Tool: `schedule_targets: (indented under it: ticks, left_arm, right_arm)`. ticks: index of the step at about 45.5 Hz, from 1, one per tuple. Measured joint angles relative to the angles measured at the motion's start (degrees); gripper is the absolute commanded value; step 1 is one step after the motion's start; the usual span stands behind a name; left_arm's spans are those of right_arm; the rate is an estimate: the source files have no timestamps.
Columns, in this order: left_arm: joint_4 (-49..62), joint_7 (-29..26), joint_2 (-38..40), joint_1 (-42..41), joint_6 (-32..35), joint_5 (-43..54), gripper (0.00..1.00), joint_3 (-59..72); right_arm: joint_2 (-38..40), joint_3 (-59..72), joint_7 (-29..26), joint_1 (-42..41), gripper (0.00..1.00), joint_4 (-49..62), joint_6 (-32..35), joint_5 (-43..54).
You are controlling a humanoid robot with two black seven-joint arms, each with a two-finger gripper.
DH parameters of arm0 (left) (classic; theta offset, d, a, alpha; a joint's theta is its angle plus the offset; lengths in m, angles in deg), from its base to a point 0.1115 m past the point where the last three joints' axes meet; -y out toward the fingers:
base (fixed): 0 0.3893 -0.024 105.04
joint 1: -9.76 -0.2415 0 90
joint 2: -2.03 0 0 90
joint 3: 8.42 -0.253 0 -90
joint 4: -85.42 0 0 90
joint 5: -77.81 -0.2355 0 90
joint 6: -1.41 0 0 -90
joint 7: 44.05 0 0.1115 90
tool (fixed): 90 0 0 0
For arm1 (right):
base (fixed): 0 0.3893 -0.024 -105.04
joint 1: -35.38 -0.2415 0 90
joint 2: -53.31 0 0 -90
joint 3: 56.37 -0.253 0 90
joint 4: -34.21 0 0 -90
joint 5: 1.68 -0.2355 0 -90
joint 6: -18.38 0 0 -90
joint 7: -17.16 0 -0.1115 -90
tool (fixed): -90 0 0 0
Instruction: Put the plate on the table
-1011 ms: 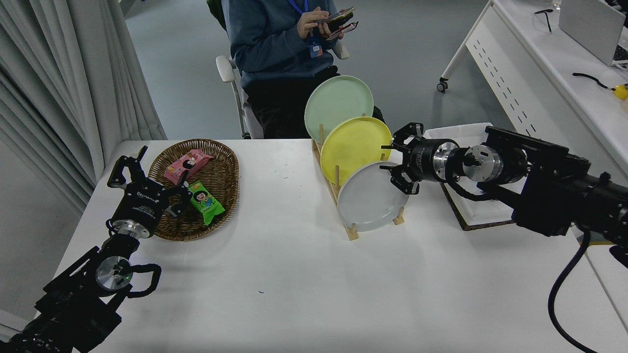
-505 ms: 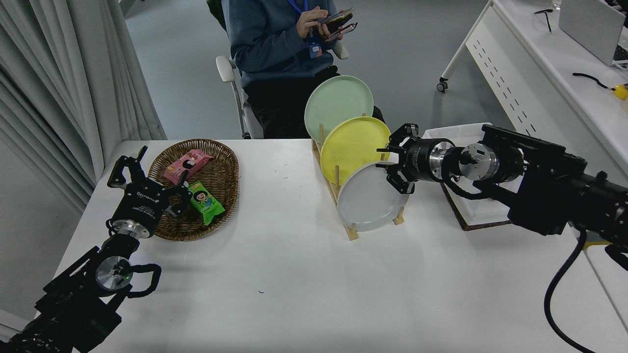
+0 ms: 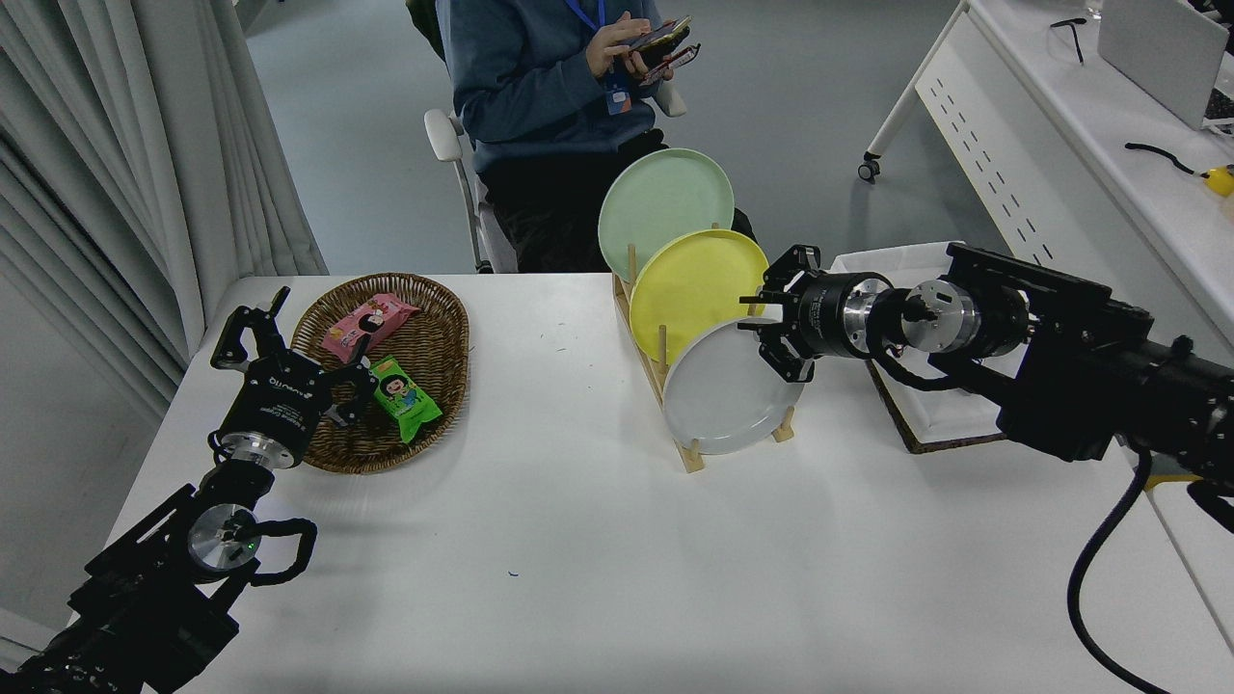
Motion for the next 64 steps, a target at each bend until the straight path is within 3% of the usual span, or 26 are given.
schedule_targets:
  ticks: [60,64]
  left_arm:
    - [0.00,0.00,0.00,0.00,0.00,0.00,1.00,0.00]
    - [0.00,0.00,0.00,0.00,0.00,0.00,1.00,0.01]
  right_arm:
    - [-0.03,-0.40,-1.77,0.00,0.20,0.35,-0.98,0.39]
    - [-0.06,-0.52,-1.75,0.00,0.12,0.36,-1.07,0.39]
